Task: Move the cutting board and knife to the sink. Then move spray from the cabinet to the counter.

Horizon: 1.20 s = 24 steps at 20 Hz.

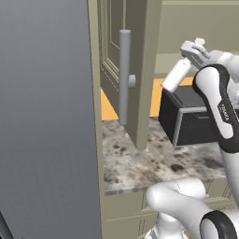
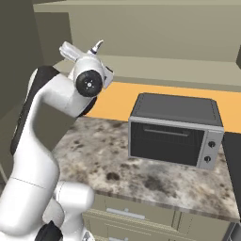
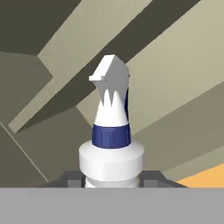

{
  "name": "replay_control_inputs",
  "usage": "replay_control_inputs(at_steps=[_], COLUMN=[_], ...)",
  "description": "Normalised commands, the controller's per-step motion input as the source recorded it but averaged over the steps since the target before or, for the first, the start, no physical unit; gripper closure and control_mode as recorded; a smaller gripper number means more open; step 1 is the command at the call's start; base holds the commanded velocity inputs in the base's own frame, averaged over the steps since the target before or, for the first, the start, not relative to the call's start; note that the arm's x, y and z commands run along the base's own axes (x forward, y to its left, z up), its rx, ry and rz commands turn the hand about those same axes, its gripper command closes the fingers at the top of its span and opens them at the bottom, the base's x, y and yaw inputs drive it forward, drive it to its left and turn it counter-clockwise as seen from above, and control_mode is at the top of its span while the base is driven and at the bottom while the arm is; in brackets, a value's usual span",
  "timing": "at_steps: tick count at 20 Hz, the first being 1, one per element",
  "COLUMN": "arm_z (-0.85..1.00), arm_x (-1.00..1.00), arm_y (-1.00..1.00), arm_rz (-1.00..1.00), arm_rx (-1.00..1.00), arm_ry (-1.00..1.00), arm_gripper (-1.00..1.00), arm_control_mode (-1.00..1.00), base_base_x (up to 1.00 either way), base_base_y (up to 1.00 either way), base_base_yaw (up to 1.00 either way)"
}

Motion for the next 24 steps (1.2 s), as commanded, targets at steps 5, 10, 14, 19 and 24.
replay_control_inputs(at_steps=[5, 10, 14, 19, 24], arm_z=[-0.51, -0.50, -0.43, -0.37, -0.32], arm_x=[-0.48, -0.34, -0.27, -0.01, 0.00], arm_y=[-0.01, 0.00, 0.01, 0.05, 0.01], arm_rz=[0.29, 0.37, 0.38, 0.35, 0.34], arm_rx=[-0.12, -0.01, 0.00, -0.02, -0.05], arm_ry=[-0.30, -0.45, -0.38, -0.07, 0.00], arm_gripper=[1.00, 1.00, 1.00, 1.00, 1.00], arm_control_mode=[-1.00, -1.00, -1.00, -1.00, -1.00], base_base_x=[0.00, 0.00, 0.00, 0.00, 0.00], base_base_y=[0.00, 0.00, 0.00, 0.00, 0.00], base_base_yaw=[0.00, 0.00, 0.00, 0.00, 0.00])
